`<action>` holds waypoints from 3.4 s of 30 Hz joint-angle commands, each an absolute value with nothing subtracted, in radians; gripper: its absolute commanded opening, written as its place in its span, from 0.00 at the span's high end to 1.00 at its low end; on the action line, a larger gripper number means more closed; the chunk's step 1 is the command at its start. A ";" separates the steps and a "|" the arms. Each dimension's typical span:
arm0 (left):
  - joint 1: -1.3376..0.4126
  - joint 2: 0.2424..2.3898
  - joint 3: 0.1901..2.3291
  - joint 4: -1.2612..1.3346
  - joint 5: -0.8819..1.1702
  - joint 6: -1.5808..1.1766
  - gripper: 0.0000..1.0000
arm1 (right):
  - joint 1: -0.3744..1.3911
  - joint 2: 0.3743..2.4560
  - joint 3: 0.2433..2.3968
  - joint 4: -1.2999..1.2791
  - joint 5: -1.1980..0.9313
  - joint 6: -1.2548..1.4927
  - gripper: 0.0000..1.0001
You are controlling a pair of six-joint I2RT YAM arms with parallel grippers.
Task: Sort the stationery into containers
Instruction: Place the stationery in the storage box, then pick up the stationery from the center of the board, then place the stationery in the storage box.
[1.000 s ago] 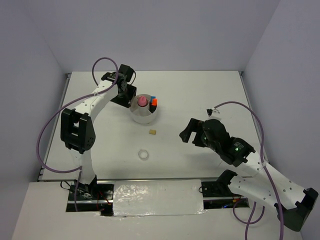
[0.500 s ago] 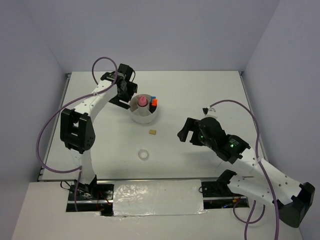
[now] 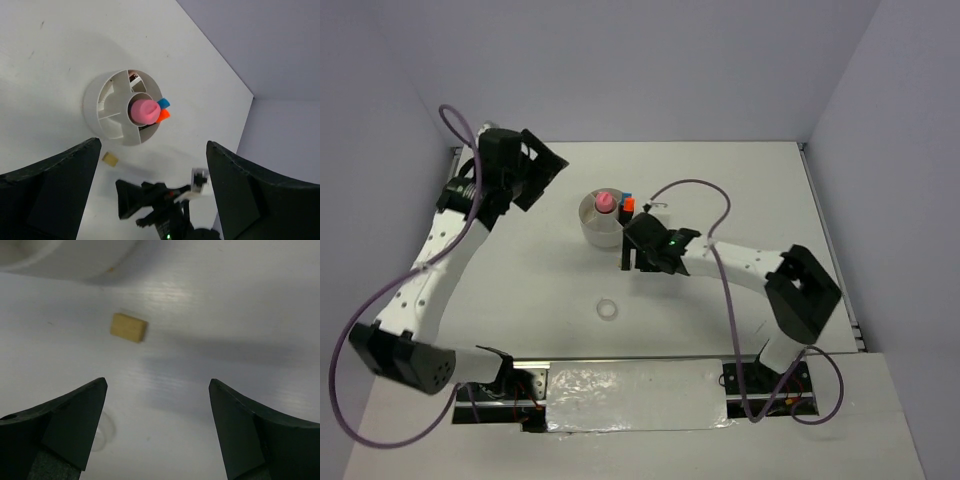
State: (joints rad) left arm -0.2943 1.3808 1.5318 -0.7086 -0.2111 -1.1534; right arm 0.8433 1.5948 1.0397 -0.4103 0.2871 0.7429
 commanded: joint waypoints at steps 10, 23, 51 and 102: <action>-0.272 1.094 1.293 -0.781 -0.008 -0.735 0.01 | 0.948 2.003 1.460 -0.574 0.534 0.880 0.22; -0.272 1.074 1.295 -0.792 0.095 -0.687 0.01 | 0.946 2.089 1.402 -0.503 0.489 0.902 0.51; -0.270 1.193 1.131 -0.572 0.719 -0.882 0.14 | 1.017 1.309 1.006 0.097 -0.089 0.213 0.72; -0.235 1.841 1.562 -0.416 0.127 -0.472 0.86 | 0.969 0.666 0.799 -0.298 0.196 0.288 0.00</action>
State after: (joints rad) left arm -0.2405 1.8133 1.5604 -0.4305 0.1272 -0.4953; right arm 0.9745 0.6754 0.7715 -0.2707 0.1627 0.2909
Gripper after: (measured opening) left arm 0.267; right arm 0.996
